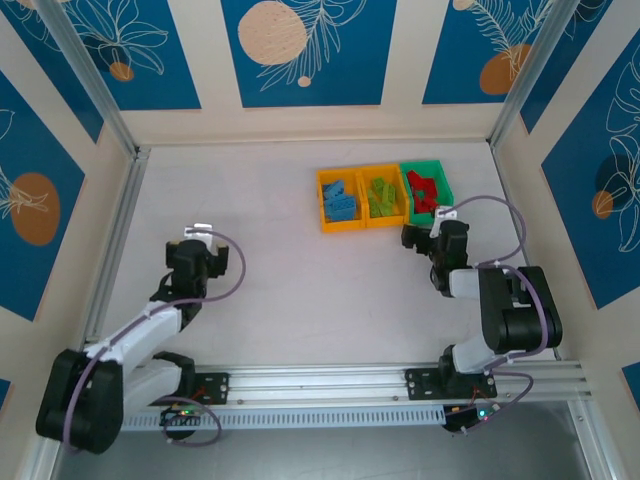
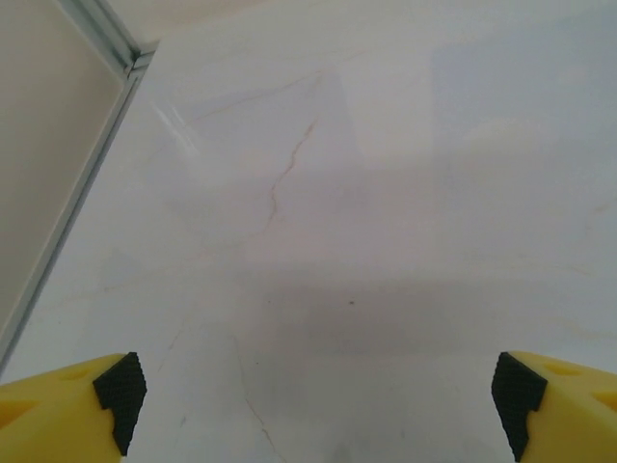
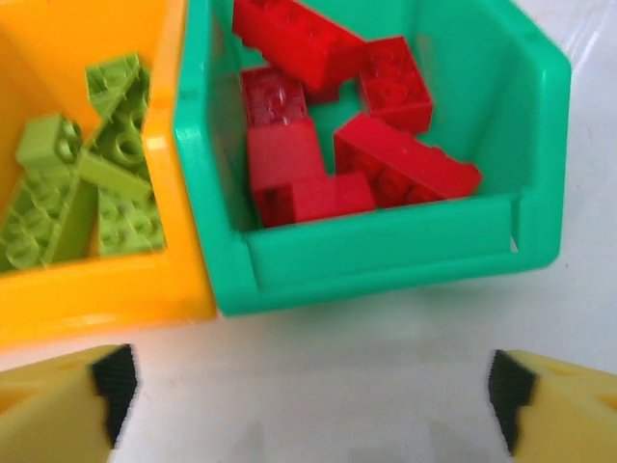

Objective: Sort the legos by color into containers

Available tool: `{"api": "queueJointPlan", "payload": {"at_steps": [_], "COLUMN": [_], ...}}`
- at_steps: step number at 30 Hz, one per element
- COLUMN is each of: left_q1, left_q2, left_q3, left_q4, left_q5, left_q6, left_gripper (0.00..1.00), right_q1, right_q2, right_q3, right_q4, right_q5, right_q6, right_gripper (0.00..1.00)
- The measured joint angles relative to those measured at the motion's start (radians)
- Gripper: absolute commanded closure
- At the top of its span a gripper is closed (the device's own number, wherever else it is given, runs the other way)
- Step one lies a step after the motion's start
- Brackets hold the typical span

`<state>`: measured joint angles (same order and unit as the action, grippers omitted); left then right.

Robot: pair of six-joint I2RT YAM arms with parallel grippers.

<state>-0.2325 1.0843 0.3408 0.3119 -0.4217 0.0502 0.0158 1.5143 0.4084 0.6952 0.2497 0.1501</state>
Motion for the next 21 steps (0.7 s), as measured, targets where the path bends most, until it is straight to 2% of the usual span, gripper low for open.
{"api": "queueJointPlan", "payload": {"at_steps": [4, 7, 9, 13, 21], "left_q1": [0.087, 0.108, 0.115, 0.134, 0.138], "left_q2": [0.21, 0.381, 0.451, 0.462, 0.462], "left_q3": [-0.016, 0.002, 0.016, 0.025, 0.033], "left_q4": [0.24, 0.386, 0.422, 0.471, 0.497], "left_q5": [0.107, 0.168, 0.209, 0.262, 0.297], "left_q6": [0.005, 0.005, 0.005, 0.004, 0.002], "left_gripper": [0.03, 0.0, 0.0, 0.0, 0.0], "right_q1": [-0.002, 0.0, 0.0, 0.0, 0.0], "right_q2": [0.008, 0.008, 0.008, 0.008, 0.008], "right_q3": [-0.011, -0.011, -0.011, -0.011, -0.011], "right_q4": [0.055, 0.083, 0.093, 0.103, 0.105], "right_q5": [-0.02, -0.029, -0.033, -0.037, -0.045], "right_q6": [0.0, -0.003, -0.003, -0.003, -0.003], "right_gripper": [0.01, 0.0, 0.0, 0.01, 0.0]}}
